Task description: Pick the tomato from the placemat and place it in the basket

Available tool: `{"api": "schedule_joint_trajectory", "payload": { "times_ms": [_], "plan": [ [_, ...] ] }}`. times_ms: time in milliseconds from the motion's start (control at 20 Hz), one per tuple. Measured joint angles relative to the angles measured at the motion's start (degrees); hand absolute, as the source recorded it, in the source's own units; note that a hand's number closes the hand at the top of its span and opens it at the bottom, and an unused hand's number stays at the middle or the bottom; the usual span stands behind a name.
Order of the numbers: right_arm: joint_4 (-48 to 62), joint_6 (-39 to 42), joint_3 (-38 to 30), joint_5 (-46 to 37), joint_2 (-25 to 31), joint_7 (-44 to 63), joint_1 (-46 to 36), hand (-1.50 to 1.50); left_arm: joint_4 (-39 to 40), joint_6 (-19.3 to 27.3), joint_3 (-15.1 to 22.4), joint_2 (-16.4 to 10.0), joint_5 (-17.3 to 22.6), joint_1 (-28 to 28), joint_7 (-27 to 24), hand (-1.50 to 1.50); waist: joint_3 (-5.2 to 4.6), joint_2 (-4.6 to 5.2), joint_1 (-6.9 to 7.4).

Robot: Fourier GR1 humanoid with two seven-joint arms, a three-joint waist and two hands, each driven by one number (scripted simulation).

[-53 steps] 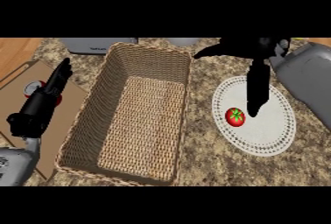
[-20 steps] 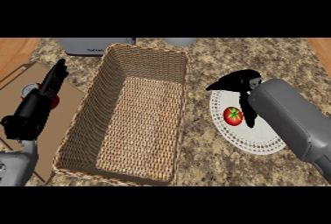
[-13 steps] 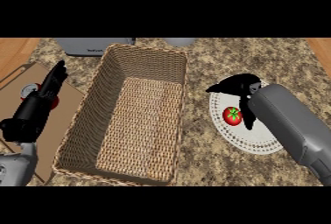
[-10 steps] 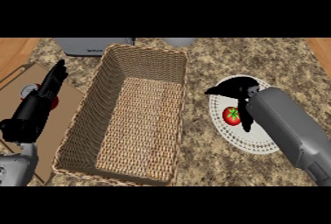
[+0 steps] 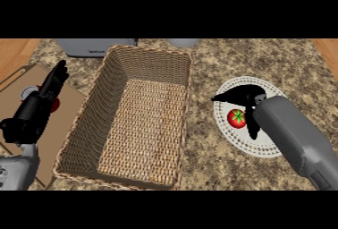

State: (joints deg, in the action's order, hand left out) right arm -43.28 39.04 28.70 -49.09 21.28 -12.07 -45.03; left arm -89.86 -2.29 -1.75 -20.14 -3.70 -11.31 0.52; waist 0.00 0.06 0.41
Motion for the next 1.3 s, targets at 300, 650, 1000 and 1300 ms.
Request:
{"api": "schedule_joint_trajectory", "payload": {
  "times_ms": [300, 650, 1000, 1300],
  "plan": [
    [1.67, -0.47, -1.80, -3.78, -1.06, -0.77, 1.24, -1.50, 2.41, -0.49, -0.90, 1.27, -1.38, -1.20, -1.06, 0.00, 0.00, 0.01, -0.09],
    [4.05, -2.11, -3.75, -7.79, -2.43, -2.17, 1.81, 1.50, 1.16, -1.44, -1.53, 2.17, -2.34, -1.14, -0.39, 0.00, -0.20, -0.29, -0.11],
    [7.99, -5.67, -6.75, -9.54, -4.05, -3.74, 0.28, 1.50, 0.19, -2.76, -2.40, 2.31, -2.25, -0.79, 0.00, 0.00, -0.48, -0.74, 0.13],
    [10.57, -12.36, -6.89, -12.05, -4.26, -8.22, 0.31, 1.50, -0.96, -2.00, -1.45, 3.74, -3.79, -0.19, 0.28, 0.00, -0.71, -1.04, 0.29]
  ]
}}
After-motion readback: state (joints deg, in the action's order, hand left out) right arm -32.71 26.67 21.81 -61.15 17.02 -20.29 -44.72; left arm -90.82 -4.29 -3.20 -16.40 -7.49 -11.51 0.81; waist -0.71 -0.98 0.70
